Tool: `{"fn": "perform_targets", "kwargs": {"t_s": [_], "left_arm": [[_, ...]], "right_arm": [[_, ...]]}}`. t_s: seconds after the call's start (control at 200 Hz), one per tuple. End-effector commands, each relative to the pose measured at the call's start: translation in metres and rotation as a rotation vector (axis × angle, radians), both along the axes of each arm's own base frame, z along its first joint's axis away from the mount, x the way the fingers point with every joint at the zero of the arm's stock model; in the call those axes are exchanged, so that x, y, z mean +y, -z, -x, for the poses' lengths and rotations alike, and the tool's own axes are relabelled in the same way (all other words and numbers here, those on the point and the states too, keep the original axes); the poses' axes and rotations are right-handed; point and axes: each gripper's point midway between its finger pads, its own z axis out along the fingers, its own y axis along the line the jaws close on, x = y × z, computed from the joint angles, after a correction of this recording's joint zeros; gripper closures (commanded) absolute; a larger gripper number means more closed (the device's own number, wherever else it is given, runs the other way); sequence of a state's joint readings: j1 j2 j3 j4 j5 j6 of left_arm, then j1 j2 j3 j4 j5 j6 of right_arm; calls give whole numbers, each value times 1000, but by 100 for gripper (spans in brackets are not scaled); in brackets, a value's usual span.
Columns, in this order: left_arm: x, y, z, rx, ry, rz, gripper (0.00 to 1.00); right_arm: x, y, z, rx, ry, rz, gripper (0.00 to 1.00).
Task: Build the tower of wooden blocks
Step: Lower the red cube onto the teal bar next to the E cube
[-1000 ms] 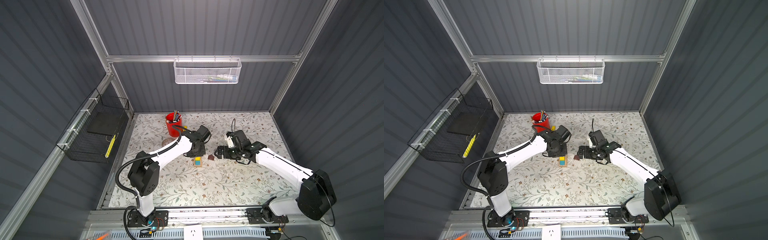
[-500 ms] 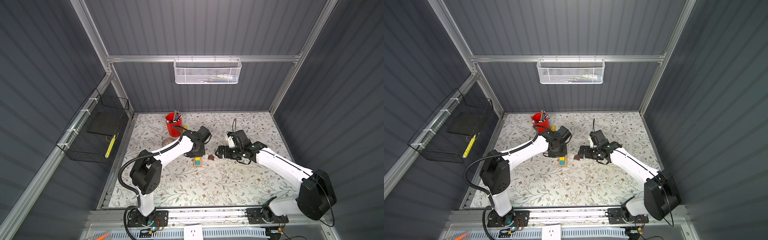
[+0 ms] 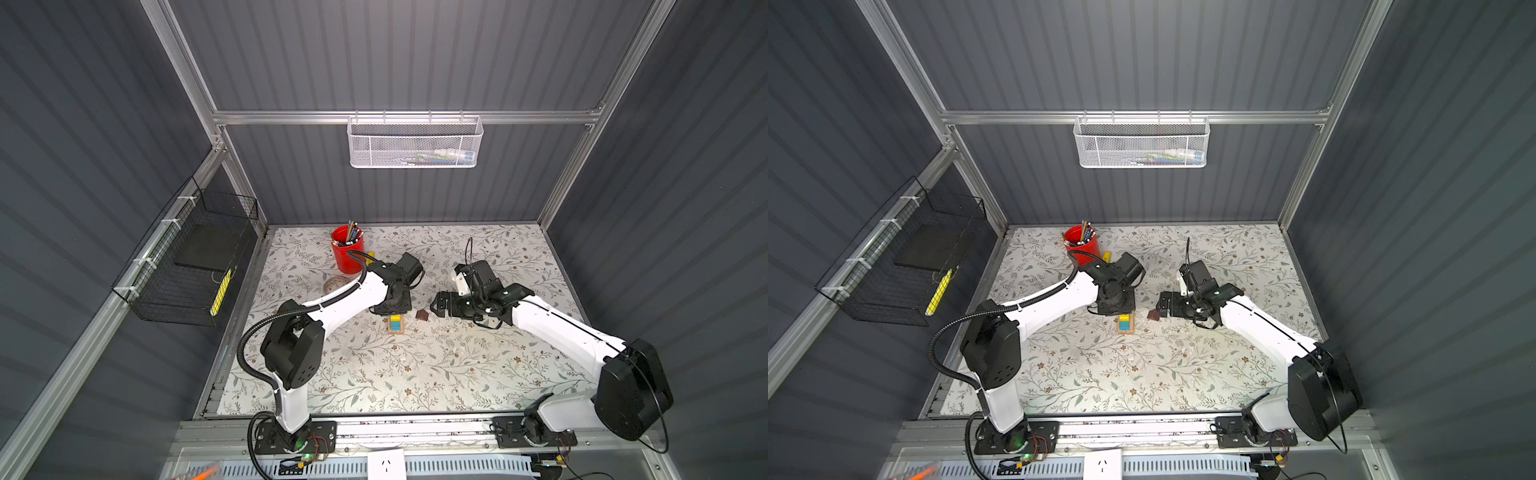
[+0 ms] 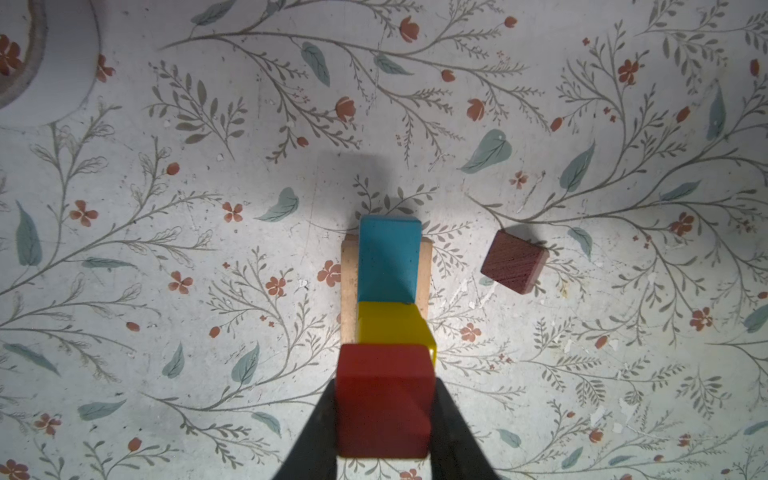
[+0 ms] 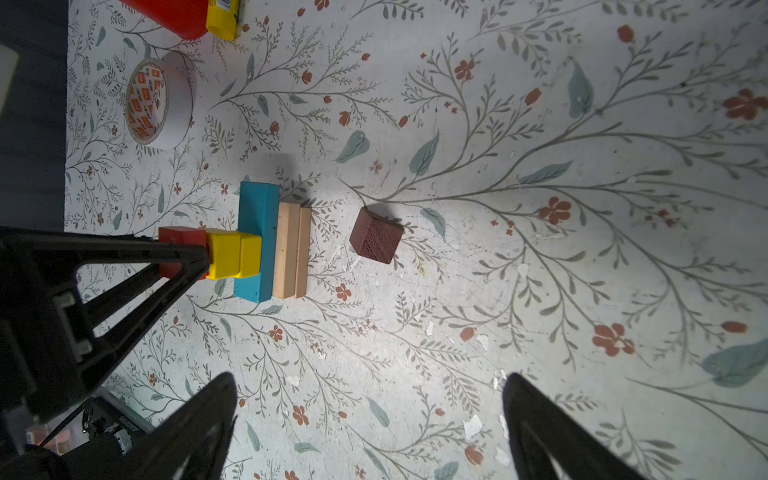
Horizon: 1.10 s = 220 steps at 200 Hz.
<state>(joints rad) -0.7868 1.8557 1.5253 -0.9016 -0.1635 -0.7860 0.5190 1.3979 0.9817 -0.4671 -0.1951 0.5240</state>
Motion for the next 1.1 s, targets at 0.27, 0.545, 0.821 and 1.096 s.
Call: {"fn": "perform_targets", "kwargs": {"t_s": [0.27, 0.545, 0.821, 1.096], "left_arm": [[-6, -1, -1, 8, 49, -22, 55], [-7, 2, -2, 8, 55, -28, 55], [-3, 7, -2, 17, 52, -52, 59], [0, 10, -1, 24, 41, -69, 60]], "right_arm": [[-3, 3, 2, 8, 13, -3, 1], [-5, 5, 2, 12, 18, -3, 1], [-5, 5, 2, 14, 18, -7, 1], [-6, 5, 3, 14, 21, -7, 1]]}}
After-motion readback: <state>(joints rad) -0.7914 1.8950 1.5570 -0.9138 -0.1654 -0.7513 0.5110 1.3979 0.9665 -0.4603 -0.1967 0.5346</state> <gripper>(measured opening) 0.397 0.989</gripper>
